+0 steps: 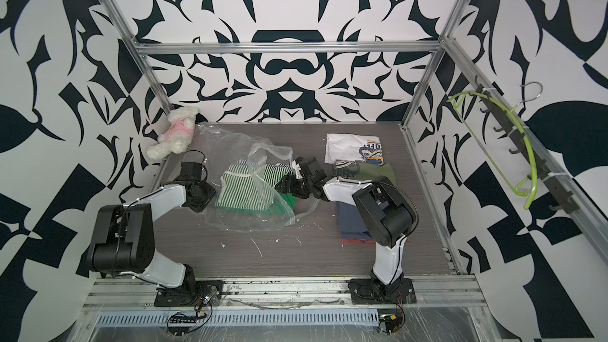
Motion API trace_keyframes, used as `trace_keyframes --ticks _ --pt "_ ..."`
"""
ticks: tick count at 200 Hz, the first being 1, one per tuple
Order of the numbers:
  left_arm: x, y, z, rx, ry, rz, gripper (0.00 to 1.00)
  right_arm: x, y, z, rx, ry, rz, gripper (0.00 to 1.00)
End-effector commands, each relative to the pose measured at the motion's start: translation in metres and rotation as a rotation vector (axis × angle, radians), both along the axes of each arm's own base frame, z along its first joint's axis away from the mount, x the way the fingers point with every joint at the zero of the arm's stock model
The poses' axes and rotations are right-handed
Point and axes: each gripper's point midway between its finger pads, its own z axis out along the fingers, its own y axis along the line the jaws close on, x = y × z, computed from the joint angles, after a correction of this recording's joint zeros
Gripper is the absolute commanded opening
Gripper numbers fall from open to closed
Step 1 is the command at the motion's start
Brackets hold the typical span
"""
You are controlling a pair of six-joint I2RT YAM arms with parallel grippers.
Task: Take the tank top out of the vacuum bag
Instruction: Adjust the vacuum bag at the center of the board.
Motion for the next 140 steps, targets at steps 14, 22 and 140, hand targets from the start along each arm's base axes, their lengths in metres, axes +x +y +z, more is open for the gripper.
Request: trace_keyframes --ticks 14,22,140 --pt "-0.024 -0.003 -0.032 -0.045 0.09 0.035 0.02 0.003 0.018 0.028 0.077 -0.053 0.037 0.53" --pt "-0.025 -0.003 -0.033 -0.046 0.09 0.039 0.0 0.003 0.016 0.029 0.077 -0.057 0.033 0.36" --pt "-0.046 0.028 -0.046 -0.029 0.125 0.16 0.0 -0.033 -0.069 0.043 -0.135 -0.117 -0.119 0.0"
